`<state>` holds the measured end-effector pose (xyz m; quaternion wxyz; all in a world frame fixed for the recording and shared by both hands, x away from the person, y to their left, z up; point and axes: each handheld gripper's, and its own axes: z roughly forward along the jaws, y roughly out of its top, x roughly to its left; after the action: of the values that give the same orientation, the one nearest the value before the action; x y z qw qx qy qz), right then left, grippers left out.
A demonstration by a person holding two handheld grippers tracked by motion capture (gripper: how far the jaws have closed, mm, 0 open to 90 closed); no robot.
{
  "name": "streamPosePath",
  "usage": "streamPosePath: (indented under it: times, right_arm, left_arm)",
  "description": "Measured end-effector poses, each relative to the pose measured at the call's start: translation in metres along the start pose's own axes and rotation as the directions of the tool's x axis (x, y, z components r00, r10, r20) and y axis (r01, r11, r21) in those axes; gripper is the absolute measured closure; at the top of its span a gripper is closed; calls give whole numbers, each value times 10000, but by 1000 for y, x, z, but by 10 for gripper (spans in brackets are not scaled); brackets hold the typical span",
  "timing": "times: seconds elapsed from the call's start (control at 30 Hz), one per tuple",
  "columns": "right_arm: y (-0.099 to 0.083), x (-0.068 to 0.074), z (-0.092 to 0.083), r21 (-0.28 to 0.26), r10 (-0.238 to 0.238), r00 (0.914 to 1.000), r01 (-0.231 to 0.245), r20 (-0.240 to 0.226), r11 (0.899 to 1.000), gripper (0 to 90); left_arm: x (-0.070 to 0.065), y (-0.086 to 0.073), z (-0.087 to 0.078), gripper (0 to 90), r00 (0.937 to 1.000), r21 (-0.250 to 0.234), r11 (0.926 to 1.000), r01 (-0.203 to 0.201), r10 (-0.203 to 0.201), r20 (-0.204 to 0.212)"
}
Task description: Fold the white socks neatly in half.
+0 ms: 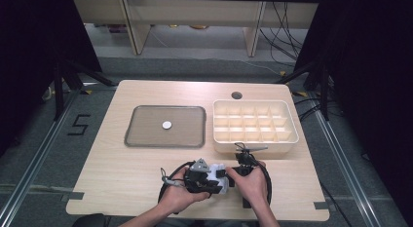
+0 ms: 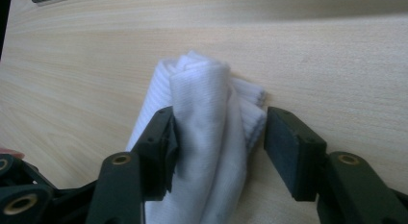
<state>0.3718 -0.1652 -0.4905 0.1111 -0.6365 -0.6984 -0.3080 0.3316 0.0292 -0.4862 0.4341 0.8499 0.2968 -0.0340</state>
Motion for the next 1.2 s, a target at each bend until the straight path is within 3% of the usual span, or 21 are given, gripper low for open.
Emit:
streamPosePath:
  times: [0.03, 0.1, 0.17, 0.2, 0.23, 0.3, 0.37, 0.4, 0.47, 0.5, 0.6, 0.63, 0.67, 0.77, 0.9, 0.93, 1.0, 1.03, 1.1, 1.13, 1.2]
  right_arm:
    - [0, 1, 1, -89, 36, 9999, -35, 112, 10000, 506]
    - [0, 2, 3, 58, 127, 9998, -126, -175, 9999, 536]
    - [1, -3, 5, -190, -515, 9985, 511, -193, 9985, 553]
    - [1, -2, 5, 34, -265, 9996, 265, 6, 9996, 561]
    - [1, -4, 6, -177, -561, 9982, 557, -232, 9983, 572]
    - [1, -2, 5, 18, -303, 9990, 304, -320, 9995, 597]
    - [2, 0, 4, 203, -103, 9994, 110, -322, 9997, 623]
    - [2, -3, 6, -14, -541, 9982, 541, -262, 9985, 645]
    - [2, 0, 4, 182, -269, 9986, 278, -458, 9994, 663]
    - [2, 0, 4, 182, -269, 9986, 278, -458, 9994, 663]
    - [1, -2, 4, -16, -244, 9986, 243, -461, 9997, 685]
    - [0, -2, 4, -105, -238, 9986, 233, -475, 9997, 690]
    - [0, -2, 3, -45, -273, 9981, 271, -551, 9996, 699]
    - [0, -3, 3, 25, -247, 9970, 250, -731, 9997, 706]
    - [-1, -2, 2, -142, -303, 9968, 294, -734, 9995, 717]
    - [-2, -6, 3, -581, -983, 9928, 944, -679, 9938, 719]
    - [-3, -5, 2, -607, -903, 9940, 866, -611, 9944, 720]
    - [-4, -1, -1, -419, -450, 9965, 421, -700, 9982, 721]
    - [-4, -1, -4, -632, -540, 9961, 496, -694, 9968, 721]
    - [-4, -2, -7, -1000, -966, 9938, 909, -543, 9908, 721]
    - [-4, -2, -8, -1244, -1193, 9918, 1127, -463, 9858, 721]
  left_arm:
    - [0, 0, -1, 699, 10000, -24, 10000, 63, -63, 42]
    - [2, -1, -5, 640, 9994, -172, 9996, 231, -226, 279]
    - [4, -1, -12, 609, 9994, -399, 9990, 215, -204, 280]
    - [4, -2, -17, 598, 9991, -557, 9979, 323, -308, 280]
    - [5, -3, -22, 589, 9983, -696, 9965, 469, -444, 369]
    - [9, -5, -32, 546, 9993, -908, 9954, 298, -276, 254]
    - [15, -9, -40, 535, 9990, -1120, 9927, 457, -456, 28]
    - [19, -11, -43, 526, 9984, -1263, 9905, 549, -556, -23]
    - [30, -19, -50, 523, 9960, -1552, 9846, 806, -857, -267]
    - [30, -19, -50, 522, 9960, -1552, 9846, 806, -857, -267]
    - [38, -28, -50, 521, 9916, -1915, 9734, 1262, -1290, -22]
    - [40, -30, -49, 519, 9906, -1965, 9715, 1322, -1366, -88]
    - [45, -35, -48, 516, 9893, -2226, 9650, 1384, -1450, -134]
    - [50, -39, -48, 504, 9880, -2469, 9586, 1422, -1525, -232]
    - [59, -45, -49, 472, 9845, -2819, 9507, 1295, -1573, -782]
    - [61, -46, -50, 458, 9817, -2980, 9454, 1317, -1662, -933]
    - [63, -49, -51, 453, 9807, -3104, 9440, 1119, -1553, -1187]
    - [63, -49, -52, 449, 9771, -3193, 9413, 1098, -1611, -1390]
    - [64, -50, -53, 442, 9756, -3359, 9367, 988, -1577, -1529]
    - [65, -51, -54, 439, 9753, -3475, 9346, 758, -1419, -1690]
    - [64, -51, -53, 439, 9744, -3521, 9335, 672, -1373, -1780]
